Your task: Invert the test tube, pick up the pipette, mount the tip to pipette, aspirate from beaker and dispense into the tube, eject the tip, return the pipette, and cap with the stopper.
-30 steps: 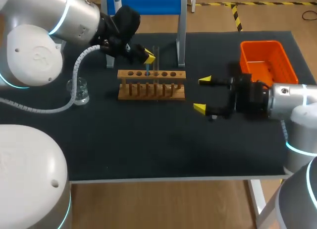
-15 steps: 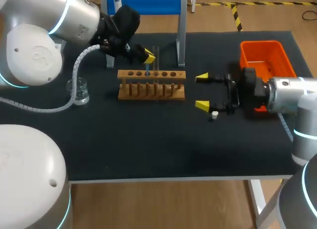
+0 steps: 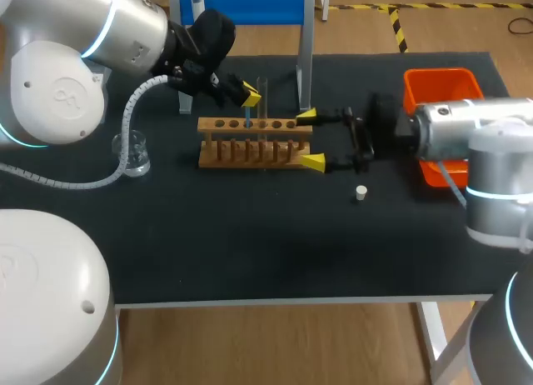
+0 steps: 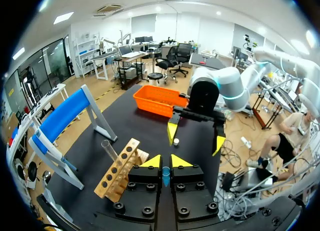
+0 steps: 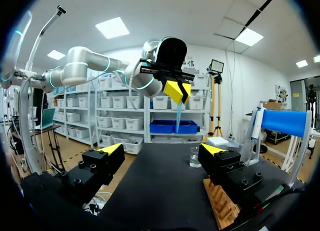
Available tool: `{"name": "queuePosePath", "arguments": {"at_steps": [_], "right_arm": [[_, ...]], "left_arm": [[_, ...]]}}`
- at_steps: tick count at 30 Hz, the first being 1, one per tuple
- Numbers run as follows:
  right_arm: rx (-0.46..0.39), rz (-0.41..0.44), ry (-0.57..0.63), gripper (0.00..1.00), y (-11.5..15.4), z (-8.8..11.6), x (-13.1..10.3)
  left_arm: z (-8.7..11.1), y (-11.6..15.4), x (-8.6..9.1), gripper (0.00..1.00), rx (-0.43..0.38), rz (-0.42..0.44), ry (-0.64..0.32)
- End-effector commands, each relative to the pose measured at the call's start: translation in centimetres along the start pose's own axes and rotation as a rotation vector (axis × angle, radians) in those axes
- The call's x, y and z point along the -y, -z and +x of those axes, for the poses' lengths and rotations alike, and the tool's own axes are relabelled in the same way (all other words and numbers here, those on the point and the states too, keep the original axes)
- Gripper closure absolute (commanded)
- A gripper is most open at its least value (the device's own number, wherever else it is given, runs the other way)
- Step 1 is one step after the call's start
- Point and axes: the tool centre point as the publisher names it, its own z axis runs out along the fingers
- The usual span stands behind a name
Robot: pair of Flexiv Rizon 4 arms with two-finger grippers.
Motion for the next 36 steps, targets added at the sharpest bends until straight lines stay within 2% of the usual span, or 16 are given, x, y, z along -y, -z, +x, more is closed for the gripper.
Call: {"name": "queuePosePath", "arguments": {"at_steps": [1, 21, 36], "right_arm": [[-0.048, 0.014, -0.004, 0.00, -1.0, -0.5, -0.3], [-0.069, 0.041, -0.034, 0.00, -5.0, -1.6, -1.6], [-0.055, 0.016, -0.034, 0.00, -7.0, -2.7, -2.5]], "left_arm": [[0.0, 0.1, 0.0, 1.00, 0.000, -0.004, 0.001], [0.0, 0.1, 0.0, 1.00, 0.000, -0.004, 0.001], [0.0, 0.1, 0.0, 1.00, 0.000, -0.004, 0.001]]}}
